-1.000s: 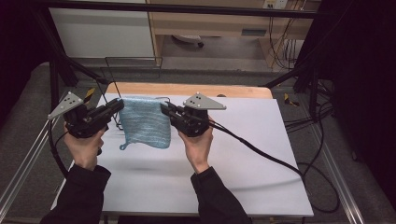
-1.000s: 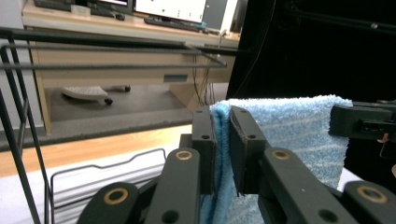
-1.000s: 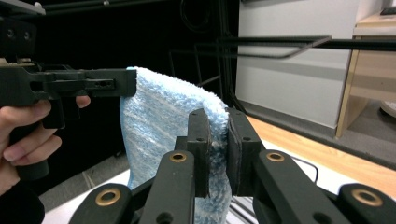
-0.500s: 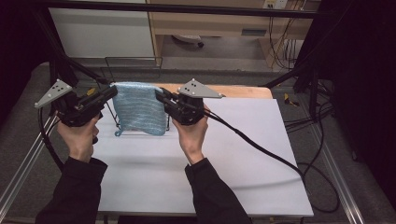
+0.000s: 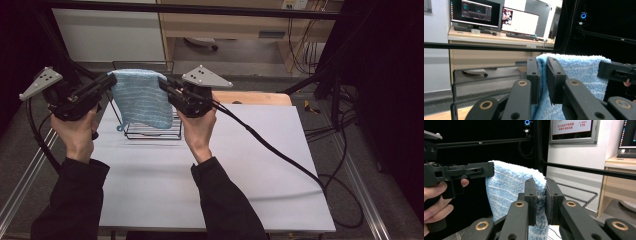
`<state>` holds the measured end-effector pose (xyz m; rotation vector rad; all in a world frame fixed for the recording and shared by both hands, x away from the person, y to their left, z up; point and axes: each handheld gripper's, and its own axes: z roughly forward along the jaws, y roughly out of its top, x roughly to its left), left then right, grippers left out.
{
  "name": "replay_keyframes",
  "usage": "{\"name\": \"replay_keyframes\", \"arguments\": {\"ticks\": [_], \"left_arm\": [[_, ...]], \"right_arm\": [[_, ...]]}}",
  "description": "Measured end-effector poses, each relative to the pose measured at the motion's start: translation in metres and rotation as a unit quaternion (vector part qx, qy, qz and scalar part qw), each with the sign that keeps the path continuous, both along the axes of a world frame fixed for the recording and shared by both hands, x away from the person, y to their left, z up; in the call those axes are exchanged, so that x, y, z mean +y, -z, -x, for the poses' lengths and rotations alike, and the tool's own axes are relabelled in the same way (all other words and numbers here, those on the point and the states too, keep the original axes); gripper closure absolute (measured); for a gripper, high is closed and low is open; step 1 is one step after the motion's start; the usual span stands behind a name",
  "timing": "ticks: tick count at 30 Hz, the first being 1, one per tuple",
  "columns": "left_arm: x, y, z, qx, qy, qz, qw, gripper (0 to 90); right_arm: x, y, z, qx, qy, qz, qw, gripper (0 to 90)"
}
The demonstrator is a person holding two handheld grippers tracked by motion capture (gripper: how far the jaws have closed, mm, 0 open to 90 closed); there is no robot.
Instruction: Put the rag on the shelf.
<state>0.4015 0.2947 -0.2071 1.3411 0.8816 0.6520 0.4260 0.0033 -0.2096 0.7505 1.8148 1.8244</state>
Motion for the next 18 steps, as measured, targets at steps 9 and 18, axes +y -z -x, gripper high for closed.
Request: {"name": "replay_keyframes", "arguments": {"ticks": [9, 18], "left_arm": [[0.004, -0.019, -0.009, -0.01, -0.009, 0.004, 0.9999, 80.6], [0.007, -0.041, -0.016, -0.022, -0.014, 0.008, 0.9996, 80.6]], "right_arm": [[0.008, -0.017, -0.012, -0.013, 0.002, -0.012, 0.9998, 81.9], [0.013, -0.035, -0.022, -0.026, 0.005, -0.023, 0.9994, 81.9]]}}
